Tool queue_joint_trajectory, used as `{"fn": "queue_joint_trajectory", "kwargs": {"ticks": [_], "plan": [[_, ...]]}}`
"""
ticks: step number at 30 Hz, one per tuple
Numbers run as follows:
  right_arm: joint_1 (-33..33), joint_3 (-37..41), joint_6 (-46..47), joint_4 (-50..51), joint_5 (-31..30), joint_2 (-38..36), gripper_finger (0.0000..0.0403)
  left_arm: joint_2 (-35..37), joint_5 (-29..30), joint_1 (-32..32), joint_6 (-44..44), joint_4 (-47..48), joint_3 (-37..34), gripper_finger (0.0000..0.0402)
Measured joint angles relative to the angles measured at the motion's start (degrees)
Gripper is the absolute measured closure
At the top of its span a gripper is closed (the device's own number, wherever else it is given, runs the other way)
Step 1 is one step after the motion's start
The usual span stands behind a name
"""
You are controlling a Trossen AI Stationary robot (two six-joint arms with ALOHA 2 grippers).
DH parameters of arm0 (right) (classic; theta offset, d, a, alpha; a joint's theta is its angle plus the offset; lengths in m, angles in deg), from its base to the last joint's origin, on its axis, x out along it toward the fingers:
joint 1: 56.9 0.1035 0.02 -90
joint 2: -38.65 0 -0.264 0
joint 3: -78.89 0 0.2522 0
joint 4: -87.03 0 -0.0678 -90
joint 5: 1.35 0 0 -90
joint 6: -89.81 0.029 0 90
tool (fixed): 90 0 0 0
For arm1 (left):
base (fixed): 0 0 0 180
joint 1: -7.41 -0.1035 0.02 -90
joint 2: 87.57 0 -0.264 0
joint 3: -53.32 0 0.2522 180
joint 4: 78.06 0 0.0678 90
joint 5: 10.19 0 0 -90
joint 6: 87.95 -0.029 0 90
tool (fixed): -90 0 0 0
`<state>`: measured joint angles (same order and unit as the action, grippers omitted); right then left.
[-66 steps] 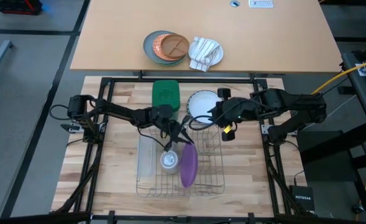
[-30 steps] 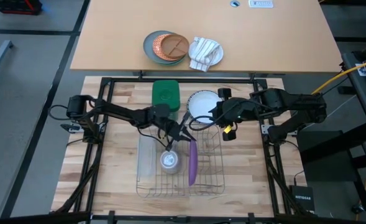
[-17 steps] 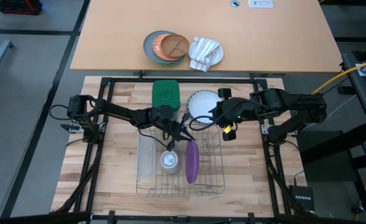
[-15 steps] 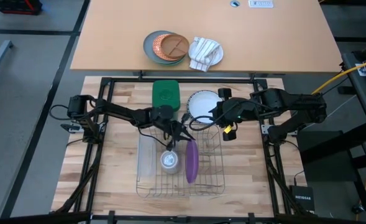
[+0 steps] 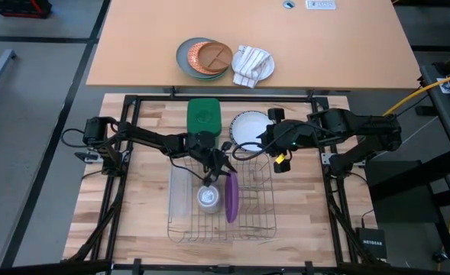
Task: Sort dishes
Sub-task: Put the purple plate into the dish rack, then put the white plate into the dish rack
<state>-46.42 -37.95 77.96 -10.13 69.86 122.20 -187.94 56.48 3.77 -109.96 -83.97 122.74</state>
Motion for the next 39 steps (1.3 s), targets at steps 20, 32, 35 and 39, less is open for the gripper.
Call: {"fn": "queue_joint_trajectory", "kwargs": {"ticks": [20, 32, 35, 39], "plan": [[-0.63, -0.04, -1.58, 2.30, -6.73, -0.05, 0.0285, 10.51, -0.09, -0.15, 8.08, 11.82, 0.02, 0.0254], [-26.02, -0.04, -4.75, 6.57, 5.50, -2.83, 0.0285, 16.89, 7.16, -0.15, 6.96, 12.58, 0.04, 0.0254], [-35.82, 0.06, -5.01, 6.38, 14.68, -2.84, 0.0285, 17.59, 11.34, -0.15, 6.98, 12.54, 0.04, 0.0254], [-47.71, 4.54, -4.81, 0.82, 25.18, -2.93, 0.0285, 17.62, 13.28, -0.15, 7.93, 12.78, 0.04, 0.0254]]}}
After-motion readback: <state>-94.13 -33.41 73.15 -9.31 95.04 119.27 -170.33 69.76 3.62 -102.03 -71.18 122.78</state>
